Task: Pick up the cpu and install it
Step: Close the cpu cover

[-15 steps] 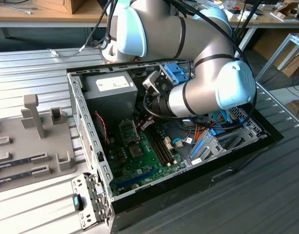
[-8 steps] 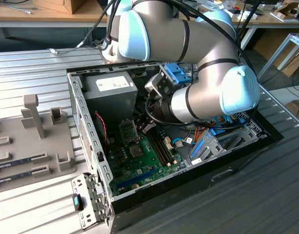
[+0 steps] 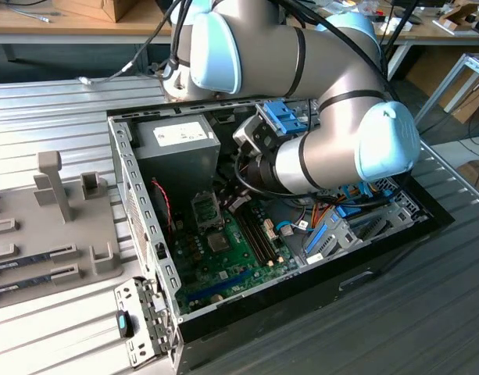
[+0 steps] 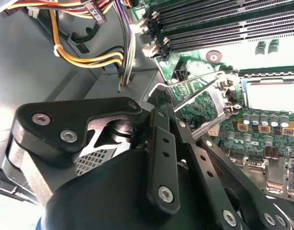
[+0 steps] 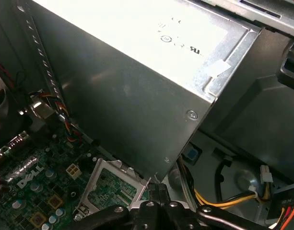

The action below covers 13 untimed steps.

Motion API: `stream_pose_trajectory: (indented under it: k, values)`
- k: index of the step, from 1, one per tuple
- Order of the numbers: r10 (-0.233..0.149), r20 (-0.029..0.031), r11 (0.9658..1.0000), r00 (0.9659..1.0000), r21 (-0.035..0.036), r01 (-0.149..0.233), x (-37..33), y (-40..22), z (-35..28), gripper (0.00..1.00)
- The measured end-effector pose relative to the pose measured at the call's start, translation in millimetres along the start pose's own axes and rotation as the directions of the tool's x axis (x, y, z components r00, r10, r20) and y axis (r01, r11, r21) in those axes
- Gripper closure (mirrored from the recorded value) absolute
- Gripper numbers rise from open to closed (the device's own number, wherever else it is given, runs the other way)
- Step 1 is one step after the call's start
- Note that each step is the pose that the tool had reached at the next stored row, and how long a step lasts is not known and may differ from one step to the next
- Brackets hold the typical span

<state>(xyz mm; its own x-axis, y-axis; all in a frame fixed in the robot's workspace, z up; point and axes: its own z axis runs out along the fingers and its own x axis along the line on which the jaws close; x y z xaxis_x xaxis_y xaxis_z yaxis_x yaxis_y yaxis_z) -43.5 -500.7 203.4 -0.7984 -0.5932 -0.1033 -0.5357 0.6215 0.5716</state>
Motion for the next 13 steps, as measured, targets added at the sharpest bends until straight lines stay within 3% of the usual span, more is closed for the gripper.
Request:
stream_pose_trajectory:
  k: [13]
  values:
    - [-0.001,-0.0017,1.0000,1.0000,0.0007,0.001,1.2,1.3,-6.2,0.89]
